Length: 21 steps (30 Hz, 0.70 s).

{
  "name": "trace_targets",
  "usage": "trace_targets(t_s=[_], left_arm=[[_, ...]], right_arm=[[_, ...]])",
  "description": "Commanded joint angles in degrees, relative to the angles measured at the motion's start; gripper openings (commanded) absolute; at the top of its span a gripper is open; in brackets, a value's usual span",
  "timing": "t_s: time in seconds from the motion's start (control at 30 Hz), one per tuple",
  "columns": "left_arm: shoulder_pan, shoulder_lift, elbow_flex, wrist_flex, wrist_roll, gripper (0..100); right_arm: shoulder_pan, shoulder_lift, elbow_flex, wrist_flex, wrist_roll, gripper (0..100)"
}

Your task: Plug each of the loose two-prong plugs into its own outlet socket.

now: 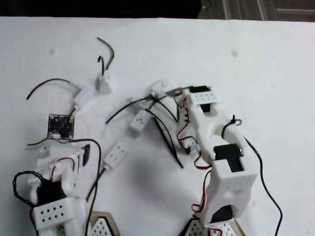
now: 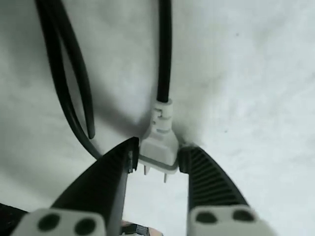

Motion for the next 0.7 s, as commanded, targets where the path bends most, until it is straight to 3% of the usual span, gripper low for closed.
trace_targets(t_s=[0.0,0.2,0.37,0.67], left_arm=[[0.0,-0.7,-0.4,0.0,0.2,29],[0.0,-0.7,-0.4,0.0,0.2,29],[0.0,-0.7,-0.4,0.0,0.2,29],[0.0,-0.7,-0.4,0.0,0.2,29]], right_arm=[[-0.7,-0.6,-0.1,-0.1,-0.3,3.9],[0.4,-0.8,-4.9,7.0,-0.5,21.7],[1.7,-0.7,-12.7,14.5,-0.6,22.7],[4.4,6.7,-15.0,13.0,-0.2,22.7]])
